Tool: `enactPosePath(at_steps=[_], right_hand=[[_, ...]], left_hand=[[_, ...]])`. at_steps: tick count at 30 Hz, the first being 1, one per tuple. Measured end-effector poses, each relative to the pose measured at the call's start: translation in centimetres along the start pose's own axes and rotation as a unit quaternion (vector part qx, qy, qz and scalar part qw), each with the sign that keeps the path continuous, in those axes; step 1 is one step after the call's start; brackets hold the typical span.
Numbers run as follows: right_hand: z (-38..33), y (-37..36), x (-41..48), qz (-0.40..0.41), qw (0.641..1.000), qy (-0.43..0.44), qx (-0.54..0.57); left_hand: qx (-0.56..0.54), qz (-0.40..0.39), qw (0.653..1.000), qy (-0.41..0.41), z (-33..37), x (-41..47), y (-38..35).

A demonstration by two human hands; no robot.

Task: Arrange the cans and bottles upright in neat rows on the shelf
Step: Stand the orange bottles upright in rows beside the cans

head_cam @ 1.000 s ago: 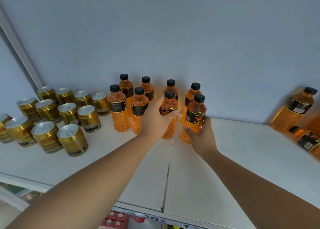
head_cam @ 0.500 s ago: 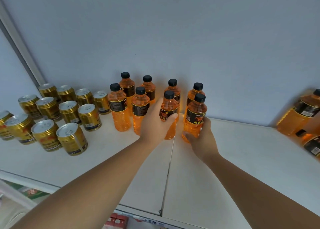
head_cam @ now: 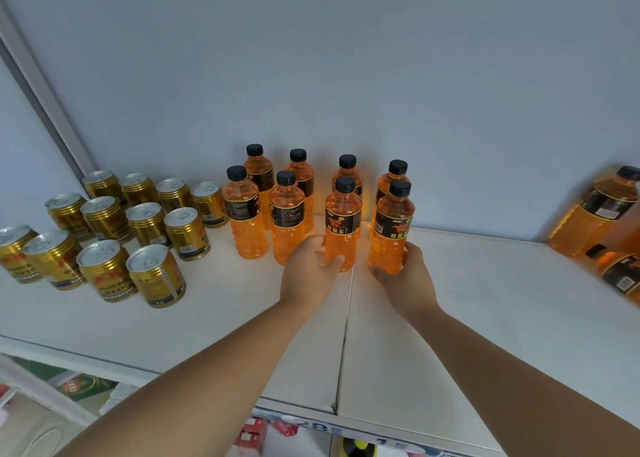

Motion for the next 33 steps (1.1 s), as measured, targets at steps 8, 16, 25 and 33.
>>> enactPosePath(at_steps=[8,16,25,33], right_hand=[[1.4,3.1,-4.2,0.031,0.998,0.011,-0.061],[5.2,13.6,-11.4,0.111,0.992,0.044,-0.041],[13.0,27.8,-23.8,0.219,0.974,-0.025,-0.045],[16.8,34.4,-29.1,0.275,0.958,-0.068,-0.046]], left_hand=[[0.041,-0.006,0.999,-0.002,1.7,-2.2,-0.3],[-0.002,-0.09,0.995,-0.051,9.4,-7.4,-7.8],[-0.048,-0.224,0.968,-0.103,20.9,-17.3,-20.1],[-0.06,-0.285,0.951,-0.105,25.1,-21.9,-26.6]])
Point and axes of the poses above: each hand's wrist, its own x-axis towards the middle knuckle, its own y-axis out of the back of the hand, z = x × y, the point moved 4 cm from there along x, towards the middle knuckle, and after that the axes turned 4 degrees about -z, right-handed, at the moved point
